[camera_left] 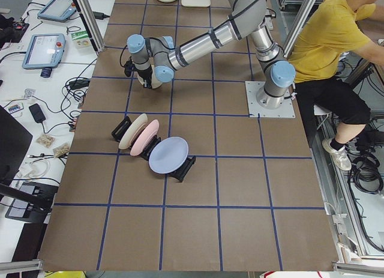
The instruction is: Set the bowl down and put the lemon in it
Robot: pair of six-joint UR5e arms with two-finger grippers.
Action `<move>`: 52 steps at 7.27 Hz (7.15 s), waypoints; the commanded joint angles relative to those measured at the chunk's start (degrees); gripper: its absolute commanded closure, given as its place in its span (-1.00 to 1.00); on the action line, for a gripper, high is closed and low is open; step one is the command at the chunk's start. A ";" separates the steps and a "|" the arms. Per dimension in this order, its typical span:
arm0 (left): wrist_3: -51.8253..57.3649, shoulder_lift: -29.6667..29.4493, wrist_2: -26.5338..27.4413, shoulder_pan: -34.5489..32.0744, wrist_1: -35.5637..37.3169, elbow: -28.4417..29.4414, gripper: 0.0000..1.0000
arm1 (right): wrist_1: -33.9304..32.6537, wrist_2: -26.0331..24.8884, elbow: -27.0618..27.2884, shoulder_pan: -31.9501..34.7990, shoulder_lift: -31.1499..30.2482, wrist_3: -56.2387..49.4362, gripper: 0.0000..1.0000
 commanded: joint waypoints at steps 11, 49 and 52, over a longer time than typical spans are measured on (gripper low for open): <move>-27.05 6.03 -5.59 -21.70 13.53 -14.33 1.00 | -9.60 -1.95 0.04 -1.70 7.22 -4.09 -0.44; -4.81 35.12 1.98 -7.21 -32.51 0.79 -1.00 | 30.96 1.92 -1.28 27.68 -22.27 35.95 -1.00; -4.81 35.04 2.16 -7.12 -32.34 0.88 -1.00 | 35.30 2.54 -0.92 26.51 -27.14 35.55 -1.00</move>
